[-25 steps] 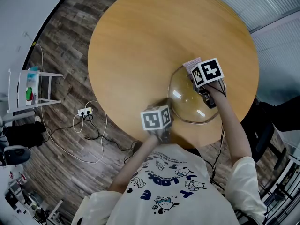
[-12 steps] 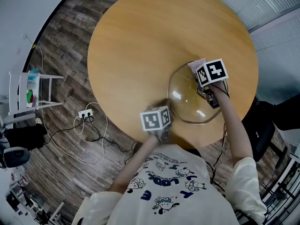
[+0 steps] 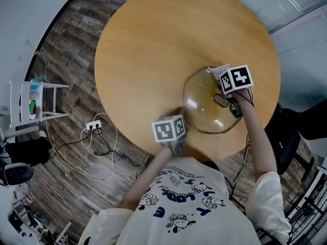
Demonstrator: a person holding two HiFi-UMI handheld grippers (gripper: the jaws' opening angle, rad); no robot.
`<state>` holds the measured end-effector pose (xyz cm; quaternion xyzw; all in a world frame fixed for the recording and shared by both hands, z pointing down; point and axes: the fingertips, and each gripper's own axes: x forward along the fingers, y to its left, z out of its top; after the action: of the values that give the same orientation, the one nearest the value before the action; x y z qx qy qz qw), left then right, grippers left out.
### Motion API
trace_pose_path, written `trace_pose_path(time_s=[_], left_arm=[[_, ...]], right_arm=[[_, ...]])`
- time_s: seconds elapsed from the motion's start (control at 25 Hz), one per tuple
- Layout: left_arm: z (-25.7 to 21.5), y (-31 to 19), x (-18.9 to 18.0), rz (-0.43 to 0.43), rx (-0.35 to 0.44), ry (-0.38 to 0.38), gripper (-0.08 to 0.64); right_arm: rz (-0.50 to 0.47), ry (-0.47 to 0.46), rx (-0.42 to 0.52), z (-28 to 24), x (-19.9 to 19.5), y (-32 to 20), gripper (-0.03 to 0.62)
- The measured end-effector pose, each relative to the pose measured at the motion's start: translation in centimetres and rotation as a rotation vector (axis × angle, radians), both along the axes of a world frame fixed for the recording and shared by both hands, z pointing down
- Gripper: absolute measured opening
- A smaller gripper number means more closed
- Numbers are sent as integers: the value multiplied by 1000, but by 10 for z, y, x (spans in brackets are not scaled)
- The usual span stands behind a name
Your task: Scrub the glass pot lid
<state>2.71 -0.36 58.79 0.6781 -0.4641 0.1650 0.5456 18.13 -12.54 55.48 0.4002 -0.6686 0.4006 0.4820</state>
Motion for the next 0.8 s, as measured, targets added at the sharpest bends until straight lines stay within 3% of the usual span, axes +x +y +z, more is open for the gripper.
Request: trace_pose_path(time_s=[0.8], left_arm=[[0, -2, -2, -13, -4, 6, 37]], right_arm=[[75, 22, 3, -1, 31, 8, 62]])
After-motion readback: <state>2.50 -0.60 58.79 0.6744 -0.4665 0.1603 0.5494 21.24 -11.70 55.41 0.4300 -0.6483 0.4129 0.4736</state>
